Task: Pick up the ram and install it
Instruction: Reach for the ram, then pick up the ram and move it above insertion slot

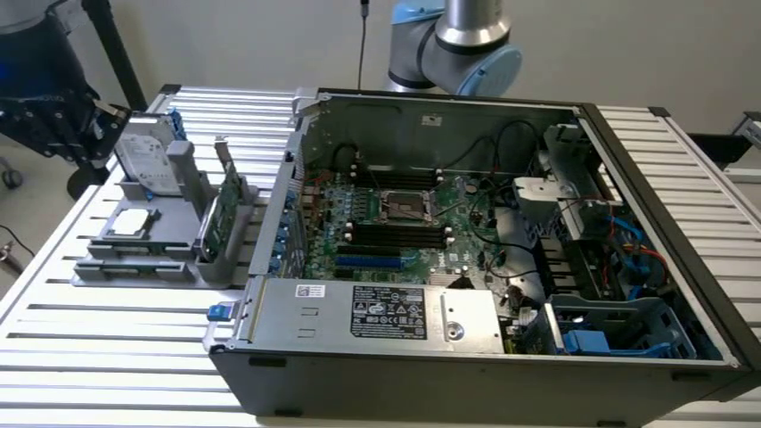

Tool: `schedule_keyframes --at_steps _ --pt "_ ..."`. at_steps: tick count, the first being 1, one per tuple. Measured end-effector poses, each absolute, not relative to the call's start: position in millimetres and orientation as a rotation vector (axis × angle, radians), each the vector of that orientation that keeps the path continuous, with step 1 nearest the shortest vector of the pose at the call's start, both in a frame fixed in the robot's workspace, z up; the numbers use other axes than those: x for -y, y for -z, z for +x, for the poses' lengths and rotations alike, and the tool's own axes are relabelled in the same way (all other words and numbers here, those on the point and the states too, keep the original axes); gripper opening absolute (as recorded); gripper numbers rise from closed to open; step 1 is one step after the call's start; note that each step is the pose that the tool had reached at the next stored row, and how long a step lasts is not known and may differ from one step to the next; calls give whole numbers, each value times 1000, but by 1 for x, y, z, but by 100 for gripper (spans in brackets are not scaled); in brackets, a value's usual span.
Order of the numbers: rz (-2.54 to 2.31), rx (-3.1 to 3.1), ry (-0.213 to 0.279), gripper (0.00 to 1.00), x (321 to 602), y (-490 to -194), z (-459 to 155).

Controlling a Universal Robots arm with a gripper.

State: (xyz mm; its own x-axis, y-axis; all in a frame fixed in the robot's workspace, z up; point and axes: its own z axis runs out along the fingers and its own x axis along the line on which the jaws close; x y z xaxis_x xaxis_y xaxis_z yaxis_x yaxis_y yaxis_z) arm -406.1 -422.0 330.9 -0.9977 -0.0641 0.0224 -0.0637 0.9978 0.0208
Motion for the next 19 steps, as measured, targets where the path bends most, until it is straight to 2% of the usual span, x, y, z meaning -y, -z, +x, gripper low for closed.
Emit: schedule_keyframes --at_steps 19 --pt "213 3110 31 11 422 -329 -408"
